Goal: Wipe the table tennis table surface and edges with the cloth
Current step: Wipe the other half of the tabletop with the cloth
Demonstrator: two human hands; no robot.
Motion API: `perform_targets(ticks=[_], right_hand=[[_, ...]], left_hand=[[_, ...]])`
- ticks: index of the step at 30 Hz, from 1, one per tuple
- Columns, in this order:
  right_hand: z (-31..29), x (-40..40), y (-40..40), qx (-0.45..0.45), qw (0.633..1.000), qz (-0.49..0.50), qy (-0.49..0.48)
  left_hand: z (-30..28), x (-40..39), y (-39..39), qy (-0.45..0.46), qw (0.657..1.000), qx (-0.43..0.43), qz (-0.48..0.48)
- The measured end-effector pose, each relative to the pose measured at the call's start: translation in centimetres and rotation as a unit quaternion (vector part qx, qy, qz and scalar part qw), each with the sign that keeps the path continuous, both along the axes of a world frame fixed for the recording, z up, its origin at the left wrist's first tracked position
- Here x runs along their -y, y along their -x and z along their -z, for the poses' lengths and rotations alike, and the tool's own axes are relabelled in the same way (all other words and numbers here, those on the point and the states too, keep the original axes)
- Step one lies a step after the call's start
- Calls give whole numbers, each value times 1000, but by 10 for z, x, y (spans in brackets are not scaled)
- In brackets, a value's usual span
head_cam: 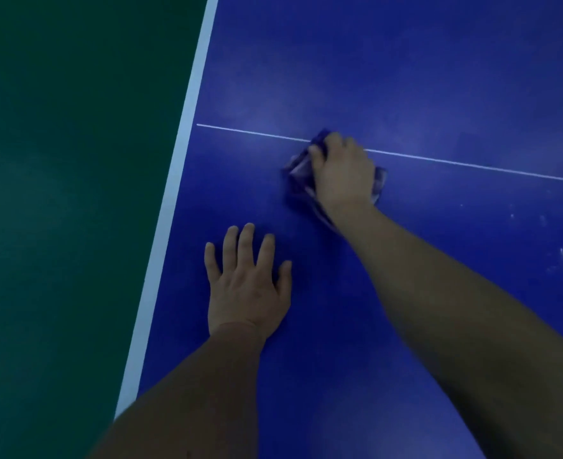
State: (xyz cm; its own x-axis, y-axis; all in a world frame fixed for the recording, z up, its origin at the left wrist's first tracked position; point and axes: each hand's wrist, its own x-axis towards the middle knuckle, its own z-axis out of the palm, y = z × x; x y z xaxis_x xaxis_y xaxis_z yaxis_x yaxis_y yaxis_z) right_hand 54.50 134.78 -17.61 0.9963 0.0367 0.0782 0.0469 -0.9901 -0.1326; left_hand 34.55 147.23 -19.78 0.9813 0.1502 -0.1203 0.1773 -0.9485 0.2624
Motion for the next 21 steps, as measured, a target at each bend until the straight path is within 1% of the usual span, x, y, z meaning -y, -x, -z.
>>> perform_targets(ticks=[2,4,6,7,10,13,15,17,19,21], right_hand=[[1,30,-7,6,996,87,1],[2,54,5,9,986,166,-17],[2,53,33,11,979,204,-17],[3,43,50,17,981,192,-3],[3,4,80,24,996,83,10],[1,-3,38,3,1000,26,10],[-3,17,-2,-14,999,47,11],[-3,57,-16,-11,993,117,-9],[-1,105,0,-3,983,181,-27],[0,129,28,-3,980,195,-29]], left_hand=[[0,0,0,-2,1000,-4,7],[0,0,-1,-1,1000,-8,9],[-1,0,-2,2,1000,-8,17],[-1,1,-2,3,1000,-8,21],[-3,0,-2,1,999,-21,28],[-2,0,-1,-2,999,-13,52],[-4,-1,1,1,998,2,67],[-3,0,2,1,997,12,70],[-2,0,2,0,997,15,71],[0,2,0,-3,997,23,68]])
